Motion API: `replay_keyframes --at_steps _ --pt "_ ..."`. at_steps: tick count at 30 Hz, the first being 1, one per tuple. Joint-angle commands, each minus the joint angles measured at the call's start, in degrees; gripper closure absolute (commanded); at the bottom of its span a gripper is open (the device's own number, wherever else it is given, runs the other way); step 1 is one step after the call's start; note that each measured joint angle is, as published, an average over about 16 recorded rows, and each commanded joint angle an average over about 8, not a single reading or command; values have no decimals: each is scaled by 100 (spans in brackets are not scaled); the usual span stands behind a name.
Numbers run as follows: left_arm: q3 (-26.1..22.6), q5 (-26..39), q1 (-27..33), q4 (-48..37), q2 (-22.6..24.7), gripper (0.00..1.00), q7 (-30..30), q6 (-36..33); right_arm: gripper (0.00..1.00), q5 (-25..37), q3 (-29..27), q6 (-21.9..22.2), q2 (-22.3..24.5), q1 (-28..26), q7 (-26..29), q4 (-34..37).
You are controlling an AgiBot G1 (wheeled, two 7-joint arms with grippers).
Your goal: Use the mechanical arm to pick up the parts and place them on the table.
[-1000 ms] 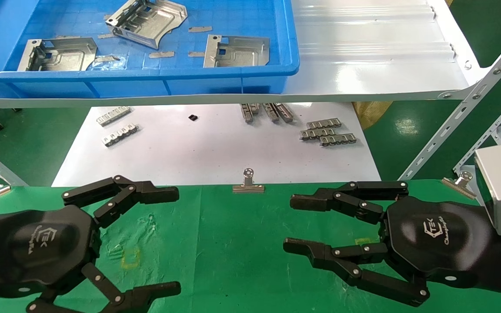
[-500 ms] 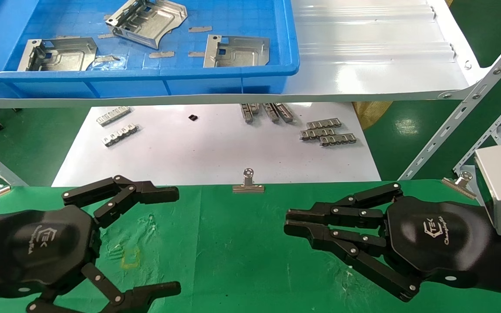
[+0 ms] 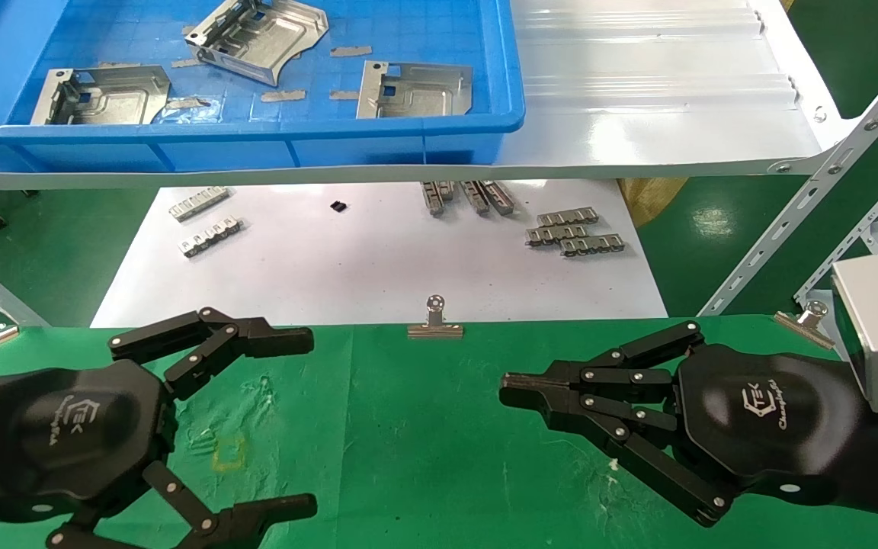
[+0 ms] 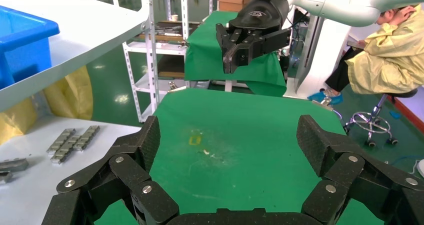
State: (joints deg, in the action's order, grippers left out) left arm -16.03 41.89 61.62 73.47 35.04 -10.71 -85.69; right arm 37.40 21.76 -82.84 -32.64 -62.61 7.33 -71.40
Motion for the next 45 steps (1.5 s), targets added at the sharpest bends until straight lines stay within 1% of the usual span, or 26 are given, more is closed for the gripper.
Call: replay_keyframes --at_steps 1,18,22,25,29,32,35,38,39,40,41,43,44,45 --pt "0 0 0 0 0 0 0 0 100 0 0 0 0 0 0 0" --pt "8 -5 15 6 2 0 5 5 100 0 0 0 0 0 0 0" --pt "47 29 298 -3 59 0 -16 109 100 0 0 0 0 0 0 0" --pt "27 184 849 -118 216 0 -101 255 100 0 0 0 0 0 0 0" --pt "-166 657 1929 -648 620 0 -252 446 100 0 0 0 0 0 0 0" --pt "-419 1183 2832 -1425 1051 0 -295 591 100 0 0 0 0 0 0 0" --pt "-705 1776 3689 -2440 1530 0 -255 808 100 0 0 0 0 0 0 0" --pt "-964 2326 4390 -3517 1983 0 -146 1138 100 0 0 0 0 0 0 0" --pt "-1036 2489 4582 -3863 2123 0 -100 1287 97 0 0 0 0 0 0 0" --pt "-1103 2643 4755 -4195 2255 0 -54 1452 93 0 0 0 0 0 0 0" --pt "-1163 2782 4904 -4499 2376 0 -13 1632 83 0 0 0 0 0 0 0" --pt "-1280 3049 5164 -5059 2601 0 58 2021 58 0 0 0 0 0 0 0" --pt "-1337 3172 5268 -5294 2694 8 86 2204 45 0 0 0 0 0 0 0" --pt "-1397 3293 5363 -5510 2778 20 113 2377 33 0 0 0 0 0 0 0"
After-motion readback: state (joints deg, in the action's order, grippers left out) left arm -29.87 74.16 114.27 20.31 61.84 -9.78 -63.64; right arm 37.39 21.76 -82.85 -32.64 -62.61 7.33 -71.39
